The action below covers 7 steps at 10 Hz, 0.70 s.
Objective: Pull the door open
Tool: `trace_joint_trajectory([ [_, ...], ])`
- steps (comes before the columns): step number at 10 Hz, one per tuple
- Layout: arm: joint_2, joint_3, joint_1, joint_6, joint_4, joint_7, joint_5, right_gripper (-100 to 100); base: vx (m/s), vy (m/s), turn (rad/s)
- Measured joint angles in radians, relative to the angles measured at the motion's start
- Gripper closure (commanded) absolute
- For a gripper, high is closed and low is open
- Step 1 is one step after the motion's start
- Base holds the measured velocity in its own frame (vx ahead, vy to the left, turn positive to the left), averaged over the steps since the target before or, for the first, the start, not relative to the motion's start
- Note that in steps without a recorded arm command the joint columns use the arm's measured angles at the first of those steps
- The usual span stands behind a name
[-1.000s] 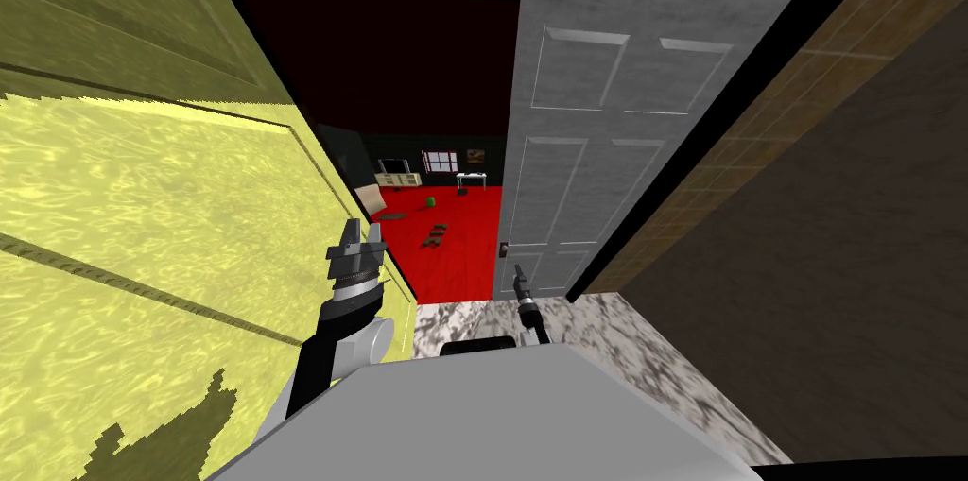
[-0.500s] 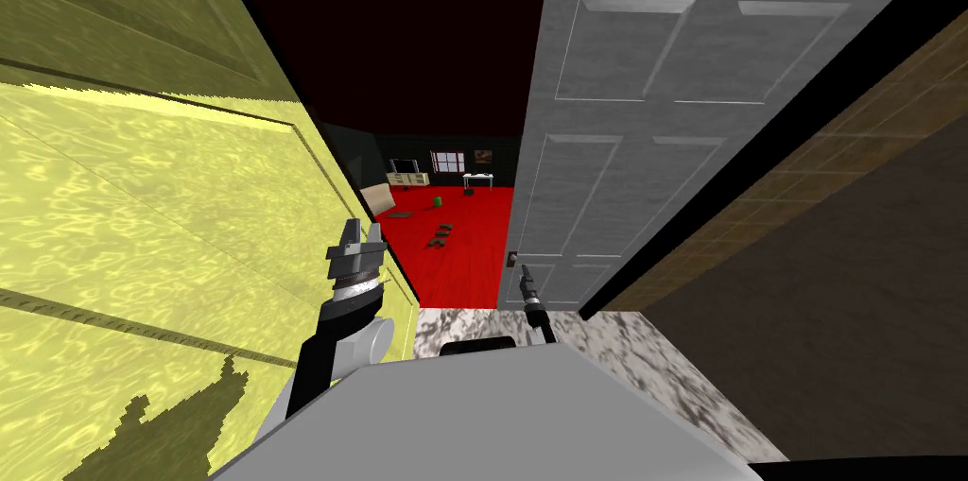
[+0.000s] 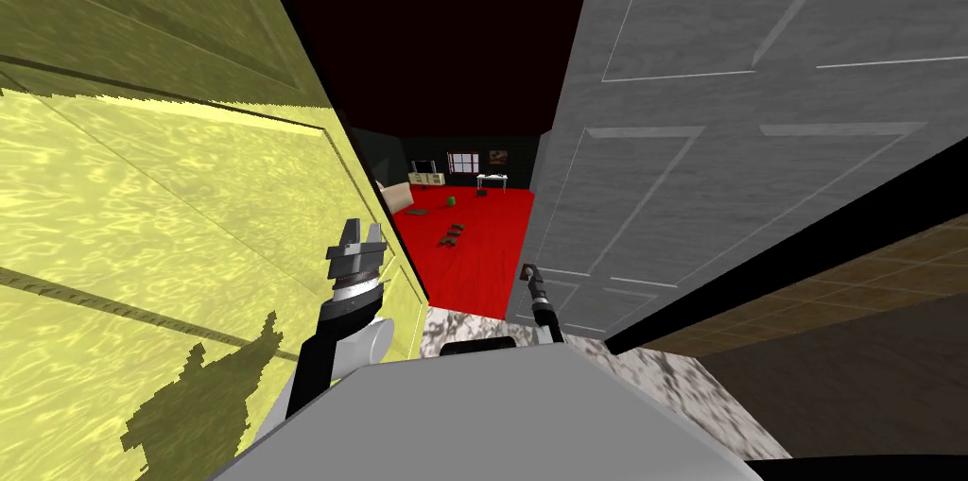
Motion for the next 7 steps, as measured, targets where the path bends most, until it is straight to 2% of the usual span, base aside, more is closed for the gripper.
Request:
trace_joint_trajectory([
  [1, 0.0, -0.001, 0.0, -0.001, 0.0, -0.001, -0.001, 100, -0.019, 0.002, -0.051],
  [6, 0.001, 0.002, 0.001, 0.003, 0.002, 0.001, 0.001, 100, -0.014, 0.0, 0.005],
  [7, 0.001, 0.002, 0.001, 0.003, 0.002, 0.001, 0.001, 100, -0.131, -0.061, 0.163],
])
